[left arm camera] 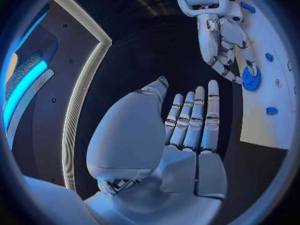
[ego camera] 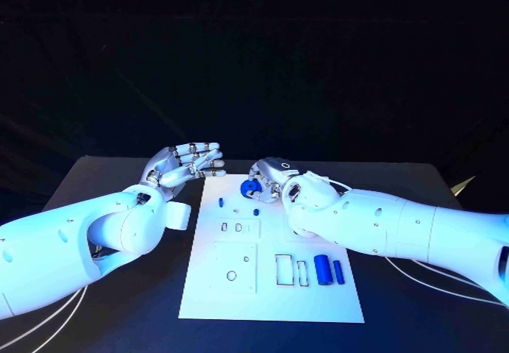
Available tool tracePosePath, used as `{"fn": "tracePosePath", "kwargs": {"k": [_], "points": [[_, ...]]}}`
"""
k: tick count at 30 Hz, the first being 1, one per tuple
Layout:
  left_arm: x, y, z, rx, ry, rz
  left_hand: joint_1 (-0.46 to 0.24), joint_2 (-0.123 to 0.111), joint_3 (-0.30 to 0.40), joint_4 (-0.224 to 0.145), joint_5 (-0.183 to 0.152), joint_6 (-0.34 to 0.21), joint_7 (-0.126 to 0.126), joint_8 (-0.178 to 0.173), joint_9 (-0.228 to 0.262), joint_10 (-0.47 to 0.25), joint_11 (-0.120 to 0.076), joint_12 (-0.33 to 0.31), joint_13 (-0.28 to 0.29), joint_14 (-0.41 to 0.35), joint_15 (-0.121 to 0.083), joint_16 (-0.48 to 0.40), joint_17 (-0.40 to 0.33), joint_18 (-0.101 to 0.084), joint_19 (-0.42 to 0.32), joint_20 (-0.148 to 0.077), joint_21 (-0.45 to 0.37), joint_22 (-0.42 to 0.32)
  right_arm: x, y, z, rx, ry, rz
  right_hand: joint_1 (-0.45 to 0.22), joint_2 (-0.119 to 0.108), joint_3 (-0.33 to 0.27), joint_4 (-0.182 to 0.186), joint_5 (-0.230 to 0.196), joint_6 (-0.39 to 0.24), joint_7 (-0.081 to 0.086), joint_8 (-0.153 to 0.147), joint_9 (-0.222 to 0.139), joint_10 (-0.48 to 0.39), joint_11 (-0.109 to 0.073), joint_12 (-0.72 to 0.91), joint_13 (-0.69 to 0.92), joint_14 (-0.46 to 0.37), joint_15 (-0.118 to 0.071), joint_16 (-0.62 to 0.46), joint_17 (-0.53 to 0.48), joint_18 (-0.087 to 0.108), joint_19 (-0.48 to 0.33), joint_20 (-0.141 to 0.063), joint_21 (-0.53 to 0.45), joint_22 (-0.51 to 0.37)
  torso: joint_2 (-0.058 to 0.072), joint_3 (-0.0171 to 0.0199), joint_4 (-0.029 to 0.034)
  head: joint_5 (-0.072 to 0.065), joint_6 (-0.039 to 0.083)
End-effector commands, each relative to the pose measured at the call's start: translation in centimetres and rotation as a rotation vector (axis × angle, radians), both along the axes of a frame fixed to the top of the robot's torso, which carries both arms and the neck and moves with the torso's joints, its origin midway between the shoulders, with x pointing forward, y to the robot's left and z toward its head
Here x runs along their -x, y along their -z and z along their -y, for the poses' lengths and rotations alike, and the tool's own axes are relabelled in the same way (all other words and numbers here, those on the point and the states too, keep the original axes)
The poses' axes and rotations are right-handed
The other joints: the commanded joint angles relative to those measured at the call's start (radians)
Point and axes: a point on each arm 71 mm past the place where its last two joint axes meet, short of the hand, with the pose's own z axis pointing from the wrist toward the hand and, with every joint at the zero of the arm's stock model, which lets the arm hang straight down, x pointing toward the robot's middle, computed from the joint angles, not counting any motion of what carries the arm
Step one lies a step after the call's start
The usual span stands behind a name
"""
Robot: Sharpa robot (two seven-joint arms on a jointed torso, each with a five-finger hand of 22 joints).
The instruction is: Assemble the parts on the task board
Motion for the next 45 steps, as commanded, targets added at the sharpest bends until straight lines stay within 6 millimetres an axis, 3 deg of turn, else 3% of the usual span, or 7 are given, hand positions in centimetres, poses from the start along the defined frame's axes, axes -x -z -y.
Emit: {"fn": "tracePosePath", "kwargs": {"k": [1, 8, 31, 33, 36, 41, 45], "points": [[0.02, -0.15, 0.13, 0.009, 0.014, 0.006, -0.001, 0.002, -0.004, -0.001, -0.007, -0.002, 0.035, 0.000, -0.001, 0.004, 0.001, -0.006, -0.001, -0.006, 0.000, 0.004, 0.001, 0.009, -0.007, 0.001, 0.003, 0.001, 0.11, 0.53, 0.19, 0.028, -0.003, -0.017, -0.004, -0.010, -0.003, -0.004, -0.007, -0.007, -0.001, -0.004, 0.000, 0.070, 0.008, -0.007, 0.228, 0.100, 0.005, 0.003, 0.252, -0.014, 0.106, 0.002, 0.005, 0.263, 0.000, -0.0003, 0.0002, 0.002, -0.003], [-0.01, -0.14, 0.11, 0.009, 0.013, 0.005, -0.001, 0.002, -0.004, -0.001, -0.007, -0.002, 0.035, 0.000, -0.001, 0.004, 0.001, -0.006, -0.001, -0.006, 0.000, 0.004, 0.001, 0.009, -0.007, 0.001, 0.003, 0.001, 0.25, 0.49, 0.18, 0.021, -0.008, -0.011, -0.005, -0.012, -0.007, -0.006, -0.011, -0.011, 0.001, -0.008, -0.001, 0.062, 0.009, -0.014, 0.221, 0.100, 0.006, 0.003, 0.250, -0.014, 0.106, 0.003, 0.005, 0.263, -0.001, 0.0002, 0.0007, -0.002, -0.010], [-0.06, -0.09, -0.02, 0.006, 0.010, 0.002, -0.001, 0.002, -0.004, -0.001, -0.007, -0.002, 0.035, 0.000, -0.001, 0.004, 0.001, -0.007, -0.001, -0.007, 0.000, 0.004, 0.002, 0.009, -0.008, 0.001, 0.004, 0.001, 0.56, 0.54, 0.28, 0.010, -0.014, -0.006, -0.016, -0.013, -0.026, -0.006, -0.031, -0.028, 0.005, -0.024, -0.003, 0.051, 0.013, -0.026, 0.210, 0.099, 0.010, 0.002, 0.248, -0.014, 0.106, 0.007, 0.005, 0.263, 0.000, -0.0002, 0.0002, 0.005, -0.008], [-0.06, -0.09, -0.01, 0.006, 0.010, 0.002, -0.001, 0.002, -0.004, -0.001, -0.007, -0.002, 0.035, 0.000, -0.001, 0.004, 0.001, -0.007, -0.001, -0.007, 0.000, 0.004, 0.002, 0.009, -0.008, 0.001, 0.004, 0.001, 0.52, 0.55, 0.31, 0.010, -0.013, -0.006, -0.020, -0.010, -0.059, -0.003, -0.078, -0.076, 0.017, -0.057, -0.015, 0.031, 0.023, -0.046, 0.191, 0.099, 0.017, 0.002, 0.246, -0.014, 0.106, 0.012, 0.005, 0.263, 0.000, -0.0006, -0.0001, 0.005, -0.008], [-0.06, -0.09, -0.01, 0.006, 0.010, 0.002, 0.000, 0.002, -0.004, -0.001, -0.007, -0.002, 0.035, 0.000, -0.001, 0.004, 0.001, -0.007, -0.001, -0.008, 0.001, 0.003, 0.003, 0.009, -0.009, 0.001, 0.005, 0.001, 0.50, 0.56, 0.35, 0.009, -0.012, -0.008, 0.024, 0.024, -0.181, 0.024, -0.091, -0.094, 0.032, -0.096, -0.028, 0.019, 0.038, -0.058, 0.180, 0.098, 0.032, 0.002, 0.245, -0.014, 0.106, 0.028, 0.005, 0.263, 0.000, -0.0007, 0.0007, 0.003, -0.008], [-0.08, -0.08, -0.05, 0.006, 0.009, 0.001, -0.001, 0.002, -0.005, -0.001, -0.007, -0.003, 0.035, 0.000, -0.001, 0.003, 0.001, -0.008, -0.001, -0.008, 0.001, 0.003, 0.003, 0.009, -0.009, 0.001, 0.005, 0.002, 0.46, 0.75, 0.45, 0.011, -0.010, -0.035, 0.033, 0.038, -0.206, 0.052, -0.090, -0.071, 0.029, -0.094, -0.027, 0.026, 0.036, -0.050, 0.186, 0.099, 0.032, 0.002, 0.247, -0.014, 0.106, 0.029, 0.005, 0.263, 0.000, 0.0001, 0.0005, 0.002, -0.005], [-0.09, -0.08, -0.08, 0.005, 0.009, 0.001, -0.001, 0.002, -0.005, -0.001, -0.007, -0.003, 0.035, 0.000, -0.001, 0.003, 0.001, -0.008, -0.001, -0.008, 0.001, 0.003, 0.003, 0.009, -0.009, 0.001, 0.005, 0.002, 0.40, 1.04, 0.54, 0.025, -0.009, -0.071, -0.012, 0.050, -0.220, 0.068, -0.073, -0.053, 0.024, -0.092, -0.027, 0.034, 0.032, -0.042, 0.194, 0.100, 0.028, 0.003, 0.251, -0.014, 0.106, 0.025, 0.005, 0.263, 0.000, -0.0001, -0.0006, 0.002, -0.006]]}}
